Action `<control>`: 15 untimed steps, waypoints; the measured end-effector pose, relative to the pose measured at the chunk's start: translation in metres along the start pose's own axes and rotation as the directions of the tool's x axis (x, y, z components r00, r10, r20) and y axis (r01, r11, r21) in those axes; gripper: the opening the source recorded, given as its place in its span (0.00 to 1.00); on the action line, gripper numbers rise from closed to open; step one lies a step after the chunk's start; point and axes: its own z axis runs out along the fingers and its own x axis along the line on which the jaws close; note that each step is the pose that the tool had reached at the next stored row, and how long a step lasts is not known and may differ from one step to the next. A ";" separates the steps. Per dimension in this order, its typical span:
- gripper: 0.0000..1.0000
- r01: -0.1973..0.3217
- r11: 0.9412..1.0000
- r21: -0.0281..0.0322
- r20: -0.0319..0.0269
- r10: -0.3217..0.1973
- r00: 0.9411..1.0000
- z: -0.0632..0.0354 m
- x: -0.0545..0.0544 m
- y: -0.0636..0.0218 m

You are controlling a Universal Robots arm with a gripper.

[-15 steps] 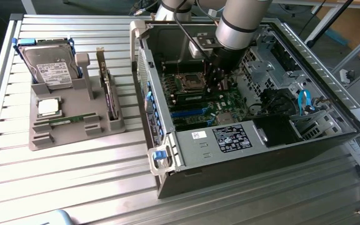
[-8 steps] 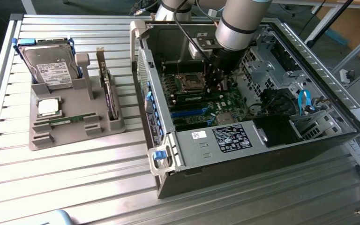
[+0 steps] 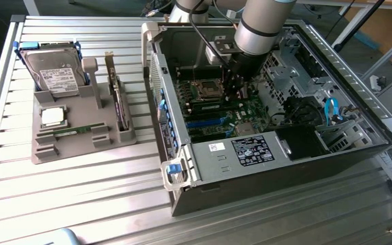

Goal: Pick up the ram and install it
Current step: 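Insert the ram into the slot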

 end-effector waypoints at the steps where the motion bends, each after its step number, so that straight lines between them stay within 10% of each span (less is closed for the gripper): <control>1: 0.13 0.000 1.000 0.000 0.000 0.000 1.000 0.0000 0.000 0.0000; 15: 0.19 0.000 1.000 0.000 0.000 0.000 1.000 -0.0005 0.000 0.0000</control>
